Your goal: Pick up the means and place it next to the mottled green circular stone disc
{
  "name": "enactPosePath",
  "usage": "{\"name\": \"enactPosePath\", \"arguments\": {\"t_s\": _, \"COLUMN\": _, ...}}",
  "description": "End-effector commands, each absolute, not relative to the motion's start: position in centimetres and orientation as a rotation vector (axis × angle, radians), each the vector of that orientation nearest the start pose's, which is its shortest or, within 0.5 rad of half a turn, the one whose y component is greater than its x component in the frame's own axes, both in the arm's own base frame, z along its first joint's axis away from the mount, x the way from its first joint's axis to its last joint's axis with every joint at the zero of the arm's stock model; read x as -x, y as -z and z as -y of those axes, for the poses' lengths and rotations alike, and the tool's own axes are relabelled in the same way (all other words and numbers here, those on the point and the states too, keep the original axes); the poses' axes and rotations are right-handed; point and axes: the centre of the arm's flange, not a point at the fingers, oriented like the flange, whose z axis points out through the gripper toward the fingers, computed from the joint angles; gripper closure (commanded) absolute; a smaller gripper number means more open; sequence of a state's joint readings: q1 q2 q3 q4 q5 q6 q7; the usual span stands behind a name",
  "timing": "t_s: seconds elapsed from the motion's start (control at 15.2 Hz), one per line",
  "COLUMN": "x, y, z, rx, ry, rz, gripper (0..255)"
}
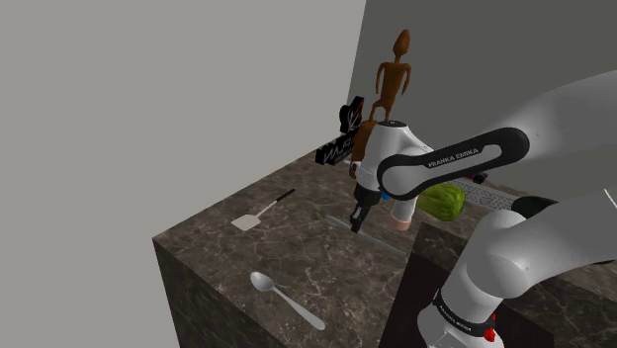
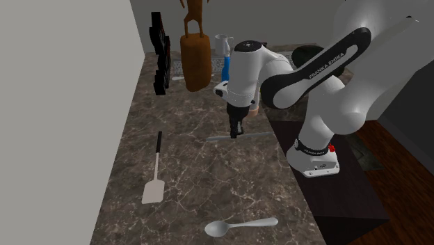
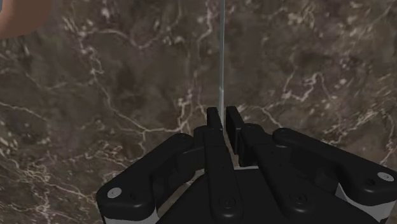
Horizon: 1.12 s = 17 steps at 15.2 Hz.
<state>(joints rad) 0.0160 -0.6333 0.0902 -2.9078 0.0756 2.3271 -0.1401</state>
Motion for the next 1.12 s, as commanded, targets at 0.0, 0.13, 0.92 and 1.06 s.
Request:
{"name": "enactPosePath", "arguments": {"t_s": 0.0, "x": -31.8, "y": -34.8, "z": -3.0, "rx": 3.126, "ry": 0.082, "rz": 0.282, "gripper": 255}}
{"name": "enactPosePath", "arguments": {"t_s": 0.13, "x": -31.8, "y": -34.8, "z": -3.0, "rx": 3.126, "ry": 0.082, "rz": 0.282, "gripper": 255}}
{"name": "enactPosePath", "arguments": {"t_s": 0.92, "x": -31.8, "y": -39.6, "z": -3.0, "rx": 3.126, "ry": 0.082, "rz": 0.282, "gripper": 255}}
{"name": "enactPosePath", "arguments": {"t_s": 1.06, "x": -31.8, "y": -40.6, "z": -3.0, "rx": 3.126, "ry": 0.082, "rz": 0.282, "gripper": 255}}
